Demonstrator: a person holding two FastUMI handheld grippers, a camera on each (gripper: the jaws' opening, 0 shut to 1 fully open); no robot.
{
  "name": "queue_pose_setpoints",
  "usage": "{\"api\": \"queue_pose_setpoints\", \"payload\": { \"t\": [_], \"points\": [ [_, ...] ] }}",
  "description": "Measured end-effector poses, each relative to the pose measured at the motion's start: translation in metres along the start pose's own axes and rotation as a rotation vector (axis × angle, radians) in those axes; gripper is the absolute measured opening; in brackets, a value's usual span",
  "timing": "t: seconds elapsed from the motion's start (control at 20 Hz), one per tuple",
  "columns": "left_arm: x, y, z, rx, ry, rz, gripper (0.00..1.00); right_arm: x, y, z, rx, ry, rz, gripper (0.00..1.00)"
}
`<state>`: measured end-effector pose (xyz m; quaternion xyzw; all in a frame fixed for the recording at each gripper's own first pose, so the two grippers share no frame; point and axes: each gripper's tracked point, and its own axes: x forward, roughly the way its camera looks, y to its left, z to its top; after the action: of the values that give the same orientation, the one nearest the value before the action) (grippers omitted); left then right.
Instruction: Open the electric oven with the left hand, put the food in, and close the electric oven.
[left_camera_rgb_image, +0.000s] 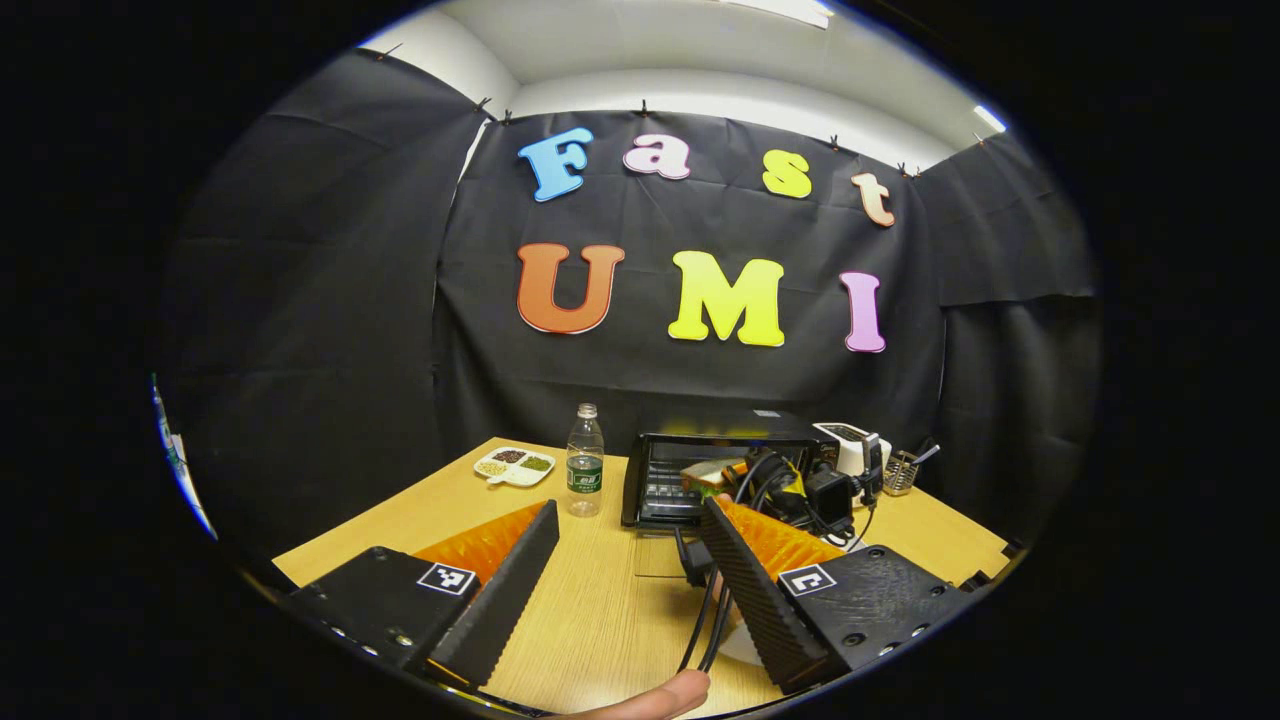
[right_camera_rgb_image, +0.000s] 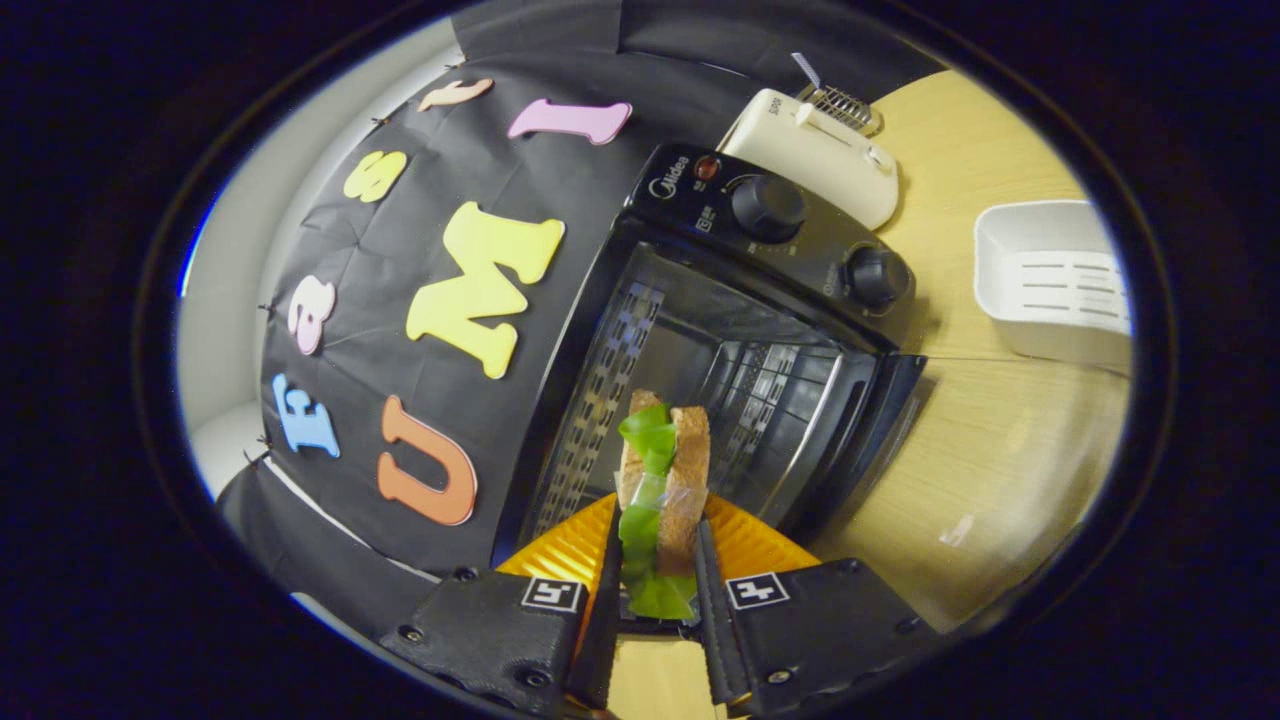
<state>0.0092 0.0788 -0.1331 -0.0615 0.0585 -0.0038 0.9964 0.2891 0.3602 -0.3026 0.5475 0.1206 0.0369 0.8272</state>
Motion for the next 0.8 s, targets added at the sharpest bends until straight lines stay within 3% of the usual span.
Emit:
{"api": "queue_pose_setpoints", "payload": {
  "t": [0.15, 0.2, 0.25, 0.55, 0.6, 0.65, 0.7, 0.75, 0.8],
  "points": [
    [0.001, 0.0, -0.004, -0.002, 0.005, -0.01, 0.93, 0.024, -0.003, -0.001, -0.015, -0.019, -0.022, 0.39],
    [0.002, 0.001, -0.002, 0.003, 0.0, -0.008, 0.93, 0.031, -0.005, -0.002, -0.021, -0.019, -0.032, 0.29],
    [0.003, 0.002, -0.003, 0.007, 0.002, -0.005, 0.93, 0.036, -0.01, -0.004, -0.031, -0.011, -0.045, 0.4],
    [0.001, 0.005, 0.017, 0.041, -0.035, 0.009, 0.93, 0.043, -0.027, -0.004, -0.041, 0.0, -0.065, 0.46],
    [0.001, 0.005, 0.019, 0.034, -0.036, 0.009, 0.93, 0.043, -0.026, -0.003, -0.041, -0.003, -0.06, 0.37],
    [0.001, 0.003, 0.018, 0.022, -0.035, 0.005, 0.93, 0.042, -0.025, -0.003, -0.046, -0.003, -0.059, 0.48],
    [0.0, 0.001, 0.019, 0.011, -0.035, -0.004, 0.93, 0.042, -0.024, -0.004, -0.059, -0.003, -0.063, 0.49],
    [-0.001, 0.0, 0.02, 0.005, -0.035, -0.011, 0.93, 0.042, -0.026, -0.003, -0.091, 0.002, -0.077, 0.36],
    [-0.002, 0.001, 0.019, 0.003, -0.032, -0.011, 0.93, 0.042, -0.027, -0.005, -0.132, 0.013, -0.091, 0.53]
  ]
}}
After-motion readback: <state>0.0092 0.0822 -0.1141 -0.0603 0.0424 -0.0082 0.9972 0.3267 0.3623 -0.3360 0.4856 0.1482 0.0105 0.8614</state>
